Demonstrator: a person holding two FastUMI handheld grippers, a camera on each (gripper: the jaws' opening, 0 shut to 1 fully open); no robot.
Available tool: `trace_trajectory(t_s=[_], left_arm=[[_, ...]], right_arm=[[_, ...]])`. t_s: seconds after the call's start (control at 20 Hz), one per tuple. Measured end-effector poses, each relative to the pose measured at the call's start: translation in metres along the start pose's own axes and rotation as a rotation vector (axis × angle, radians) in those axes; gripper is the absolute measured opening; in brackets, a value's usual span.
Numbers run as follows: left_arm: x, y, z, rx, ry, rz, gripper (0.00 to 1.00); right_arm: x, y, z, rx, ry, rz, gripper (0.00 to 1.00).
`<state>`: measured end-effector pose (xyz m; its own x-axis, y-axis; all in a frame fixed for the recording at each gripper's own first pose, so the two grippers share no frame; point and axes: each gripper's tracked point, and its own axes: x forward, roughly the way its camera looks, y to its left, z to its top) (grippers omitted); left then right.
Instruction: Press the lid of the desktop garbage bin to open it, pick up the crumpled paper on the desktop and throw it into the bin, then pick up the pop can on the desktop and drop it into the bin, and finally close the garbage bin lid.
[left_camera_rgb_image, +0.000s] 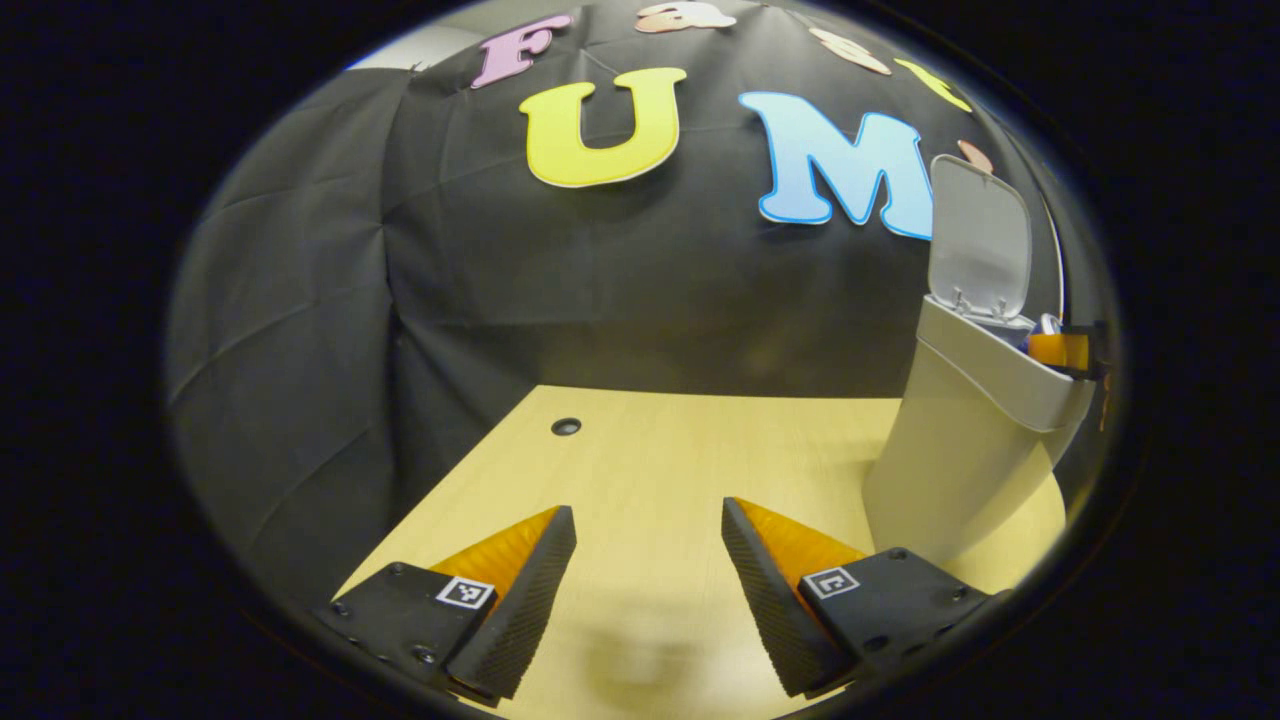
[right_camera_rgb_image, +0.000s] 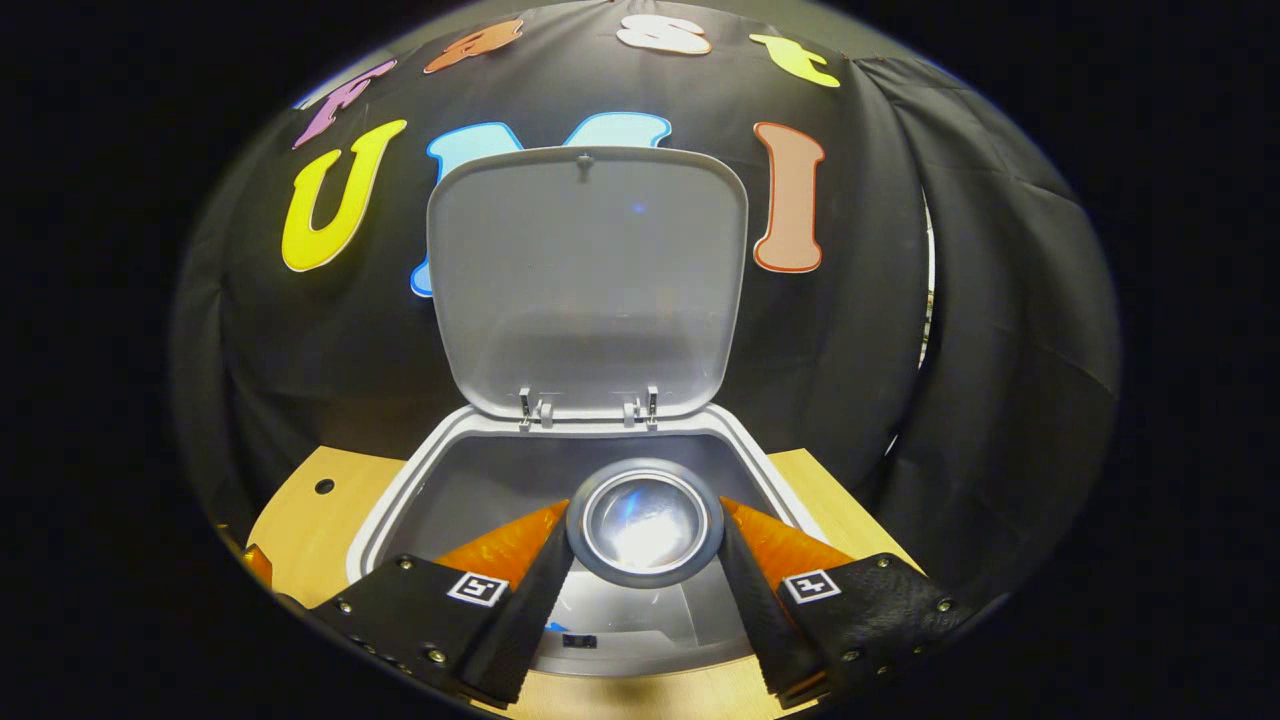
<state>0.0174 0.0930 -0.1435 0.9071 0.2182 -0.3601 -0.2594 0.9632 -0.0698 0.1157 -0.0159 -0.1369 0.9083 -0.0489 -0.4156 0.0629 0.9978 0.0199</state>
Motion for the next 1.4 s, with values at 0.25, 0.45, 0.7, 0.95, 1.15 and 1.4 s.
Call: trace_trajectory(t_s=[0.25,0.45,0.7,0.95,1.15,1.4], left_arm=[[-0.0009,0.0018,-0.001,0.001,0.0,0.002,0.96],[-0.0014,0.0041,-0.0023,-0.005,0.003,0.006,0.97],[-0.0004,0.0051,-0.0046,-0.007,0.009,0.011,0.97],[0.0018,0.0052,-0.0049,-0.005,0.011,0.012,0.96],[0.0026,0.0052,-0.0069,-0.011,0.018,0.012,0.97],[0.0022,0.0095,-0.007,-0.013,0.016,0.02,0.9]], right_arm=[[-0.0008,-0.0011,-0.0002,0.001,-0.005,0.0,0.85],[-0.0019,-0.001,0.0004,0.001,-0.007,0.0,0.85],[-0.0026,-0.0002,0.0009,0.002,-0.002,0.0,0.85],[-0.0036,0.0006,-0.0002,0.003,0.007,-0.001,0.85],[-0.0036,0.0017,0.0003,0.003,0.005,0.0,0.86],[-0.0045,0.0,-0.0003,0.003,0.002,-0.002,0.86]])
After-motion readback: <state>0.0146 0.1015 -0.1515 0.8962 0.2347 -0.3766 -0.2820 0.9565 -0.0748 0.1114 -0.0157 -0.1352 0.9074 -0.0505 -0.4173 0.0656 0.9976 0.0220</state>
